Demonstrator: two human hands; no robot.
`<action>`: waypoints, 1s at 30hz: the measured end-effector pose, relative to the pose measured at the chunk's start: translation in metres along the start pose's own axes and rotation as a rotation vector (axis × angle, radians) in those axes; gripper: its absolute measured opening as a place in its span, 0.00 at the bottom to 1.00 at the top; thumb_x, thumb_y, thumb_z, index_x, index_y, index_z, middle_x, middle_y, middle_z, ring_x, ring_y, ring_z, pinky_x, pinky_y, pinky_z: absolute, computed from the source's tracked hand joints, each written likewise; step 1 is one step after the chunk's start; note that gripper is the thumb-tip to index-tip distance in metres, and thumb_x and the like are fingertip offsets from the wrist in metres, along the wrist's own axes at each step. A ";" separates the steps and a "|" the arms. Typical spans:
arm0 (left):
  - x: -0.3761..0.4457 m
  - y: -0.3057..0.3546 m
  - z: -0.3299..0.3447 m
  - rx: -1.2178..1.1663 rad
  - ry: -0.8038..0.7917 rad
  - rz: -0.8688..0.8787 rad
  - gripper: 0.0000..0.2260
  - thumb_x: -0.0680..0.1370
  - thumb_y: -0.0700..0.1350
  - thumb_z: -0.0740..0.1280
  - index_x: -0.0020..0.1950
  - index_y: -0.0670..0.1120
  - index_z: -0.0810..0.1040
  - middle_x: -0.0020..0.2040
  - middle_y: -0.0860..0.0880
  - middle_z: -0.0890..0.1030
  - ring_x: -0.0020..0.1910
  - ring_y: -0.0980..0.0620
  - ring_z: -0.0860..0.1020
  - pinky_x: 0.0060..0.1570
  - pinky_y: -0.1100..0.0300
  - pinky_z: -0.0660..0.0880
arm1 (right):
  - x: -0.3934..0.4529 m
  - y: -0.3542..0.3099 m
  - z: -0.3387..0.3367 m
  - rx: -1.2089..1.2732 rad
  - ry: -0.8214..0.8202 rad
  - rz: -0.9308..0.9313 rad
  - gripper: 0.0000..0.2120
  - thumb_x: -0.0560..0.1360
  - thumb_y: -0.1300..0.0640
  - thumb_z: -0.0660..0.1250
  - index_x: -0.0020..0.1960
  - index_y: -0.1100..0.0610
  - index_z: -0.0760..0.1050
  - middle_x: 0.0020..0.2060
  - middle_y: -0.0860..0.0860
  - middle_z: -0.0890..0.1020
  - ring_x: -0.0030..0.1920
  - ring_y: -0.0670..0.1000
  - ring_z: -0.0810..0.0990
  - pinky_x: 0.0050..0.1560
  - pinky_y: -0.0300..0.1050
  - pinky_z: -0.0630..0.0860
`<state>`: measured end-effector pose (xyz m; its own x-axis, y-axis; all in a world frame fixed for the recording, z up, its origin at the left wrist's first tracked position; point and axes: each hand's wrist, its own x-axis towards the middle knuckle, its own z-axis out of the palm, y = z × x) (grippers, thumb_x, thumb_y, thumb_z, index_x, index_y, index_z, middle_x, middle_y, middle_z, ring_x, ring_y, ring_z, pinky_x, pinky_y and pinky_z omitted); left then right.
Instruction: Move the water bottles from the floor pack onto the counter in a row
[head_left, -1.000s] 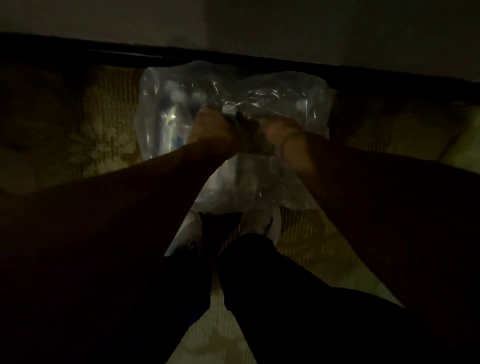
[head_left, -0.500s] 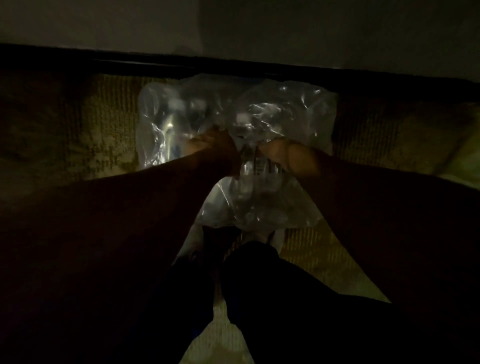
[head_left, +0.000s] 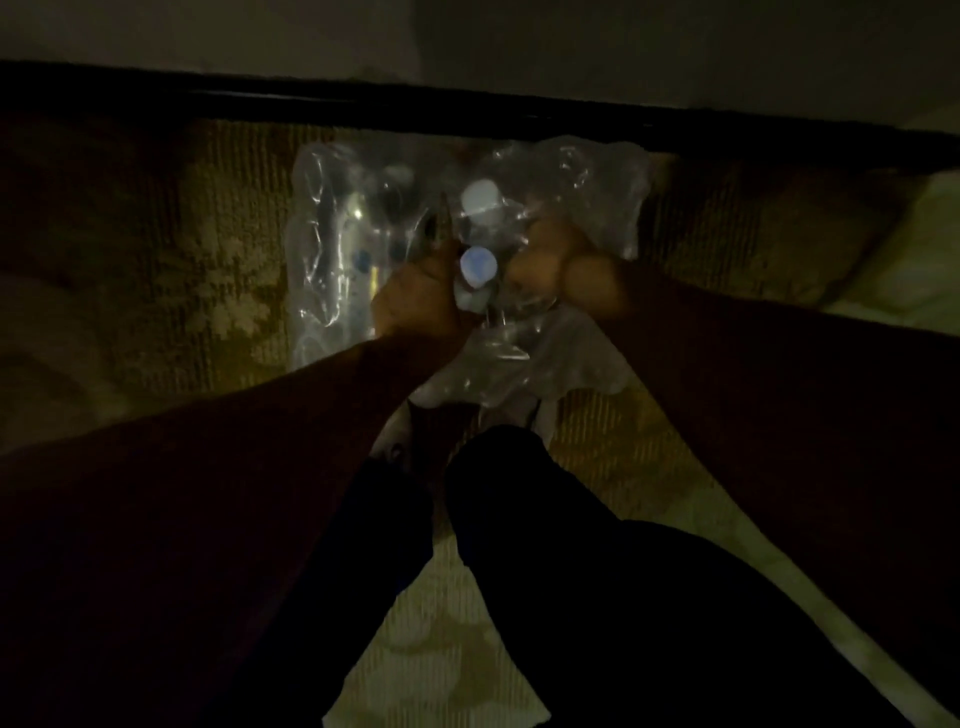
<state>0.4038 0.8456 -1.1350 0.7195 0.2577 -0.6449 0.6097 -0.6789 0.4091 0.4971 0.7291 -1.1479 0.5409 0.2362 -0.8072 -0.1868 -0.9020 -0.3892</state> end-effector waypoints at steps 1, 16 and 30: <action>-0.004 0.000 -0.003 -0.027 0.026 0.030 0.21 0.75 0.53 0.70 0.66 0.51 0.74 0.59 0.46 0.80 0.58 0.43 0.78 0.53 0.55 0.71 | -0.002 -0.003 -0.003 0.013 0.021 -0.025 0.26 0.76 0.63 0.66 0.72 0.62 0.63 0.70 0.58 0.69 0.69 0.56 0.69 0.54 0.34 0.66; -0.045 -0.021 -0.042 -0.207 0.296 0.230 0.28 0.68 0.46 0.75 0.67 0.44 0.74 0.61 0.46 0.80 0.60 0.43 0.77 0.60 0.43 0.72 | -0.048 -0.031 -0.010 0.448 -0.004 -0.044 0.31 0.68 0.65 0.74 0.67 0.53 0.66 0.62 0.53 0.77 0.61 0.52 0.76 0.62 0.57 0.76; -0.088 0.030 -0.104 -0.219 0.291 0.263 0.27 0.70 0.48 0.76 0.67 0.48 0.73 0.62 0.46 0.78 0.63 0.45 0.74 0.61 0.50 0.71 | -0.112 -0.059 -0.057 0.320 0.134 -0.077 0.40 0.59 0.59 0.76 0.69 0.57 0.64 0.59 0.53 0.77 0.60 0.54 0.77 0.57 0.48 0.75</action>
<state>0.3934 0.8737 -0.9986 0.9040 0.2994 -0.3051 0.4268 -0.5934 0.6824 0.4948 0.7356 -1.0092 0.6622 0.2308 -0.7129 -0.3772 -0.7194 -0.5833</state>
